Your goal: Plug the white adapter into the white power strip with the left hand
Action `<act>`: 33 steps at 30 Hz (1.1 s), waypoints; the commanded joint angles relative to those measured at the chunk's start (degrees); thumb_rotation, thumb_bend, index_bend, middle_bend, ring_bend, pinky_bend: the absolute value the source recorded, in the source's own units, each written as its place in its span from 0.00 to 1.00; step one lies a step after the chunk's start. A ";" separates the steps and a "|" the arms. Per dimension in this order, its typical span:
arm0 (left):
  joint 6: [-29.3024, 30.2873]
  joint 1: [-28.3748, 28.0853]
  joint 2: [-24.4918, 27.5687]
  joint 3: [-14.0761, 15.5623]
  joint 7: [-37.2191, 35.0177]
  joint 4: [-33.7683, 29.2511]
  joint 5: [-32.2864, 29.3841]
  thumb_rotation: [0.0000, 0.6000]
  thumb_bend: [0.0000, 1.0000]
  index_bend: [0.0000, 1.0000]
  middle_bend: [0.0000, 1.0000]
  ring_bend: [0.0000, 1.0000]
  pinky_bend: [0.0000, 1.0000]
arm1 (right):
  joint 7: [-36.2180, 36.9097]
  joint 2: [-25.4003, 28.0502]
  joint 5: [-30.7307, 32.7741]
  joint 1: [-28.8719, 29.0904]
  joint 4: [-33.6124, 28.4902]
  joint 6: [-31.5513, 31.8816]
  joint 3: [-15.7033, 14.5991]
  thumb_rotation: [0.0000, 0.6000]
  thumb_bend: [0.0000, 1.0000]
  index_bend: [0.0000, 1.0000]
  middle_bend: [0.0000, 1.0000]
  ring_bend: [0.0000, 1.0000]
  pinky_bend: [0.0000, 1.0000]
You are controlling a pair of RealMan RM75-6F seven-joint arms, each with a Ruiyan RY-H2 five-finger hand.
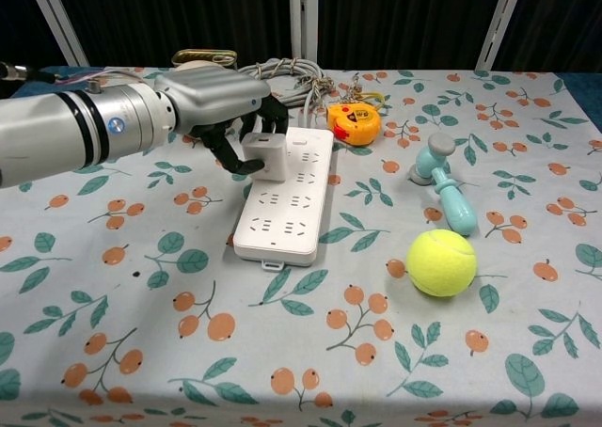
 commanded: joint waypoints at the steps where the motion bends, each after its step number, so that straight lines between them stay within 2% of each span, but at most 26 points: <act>1: 0.60 0.20 -0.31 0.28 -0.18 0.13 0.35 1.00 0.59 0.68 0.73 0.48 0.30 | -0.05 0.01 -0.01 0.01 -0.04 0.03 0.04 1.00 0.20 0.00 0.00 0.00 0.00; 20: 1.38 -0.66 -1.49 0.53 3.50 -0.03 -1.98 1.00 0.58 0.67 0.71 0.48 0.28 | 0.06 0.07 0.27 -0.04 -0.03 -0.14 0.18 1.00 0.20 0.00 0.00 0.00 0.00; 22: 1.21 -0.65 -1.26 0.67 3.63 -0.34 -2.29 1.00 0.55 0.61 0.67 0.46 0.27 | 0.11 0.06 0.24 -0.07 0.01 -0.13 0.16 1.00 0.19 0.00 0.00 0.00 0.00; 26: 1.74 -0.55 -0.85 0.56 4.36 -1.30 -3.13 1.00 0.39 0.42 0.49 0.34 0.26 | 0.32 -0.04 0.15 -0.10 0.17 -0.10 0.12 1.00 0.19 0.00 0.00 0.00 0.00; 28: 2.35 -0.41 -0.64 0.44 4.52 -1.86 -3.23 1.00 0.34 0.36 0.43 0.30 0.26 | 0.41 -0.06 0.12 -0.15 0.24 -0.01 0.12 1.00 0.19 0.00 0.00 0.00 0.00; 33: 3.19 -0.12 -0.10 0.32 4.74 -2.94 -3.77 1.00 0.28 0.25 0.34 0.24 0.25 | 0.70 -0.13 -0.06 -0.30 0.38 0.27 0.07 1.00 0.19 0.00 0.00 0.00 0.00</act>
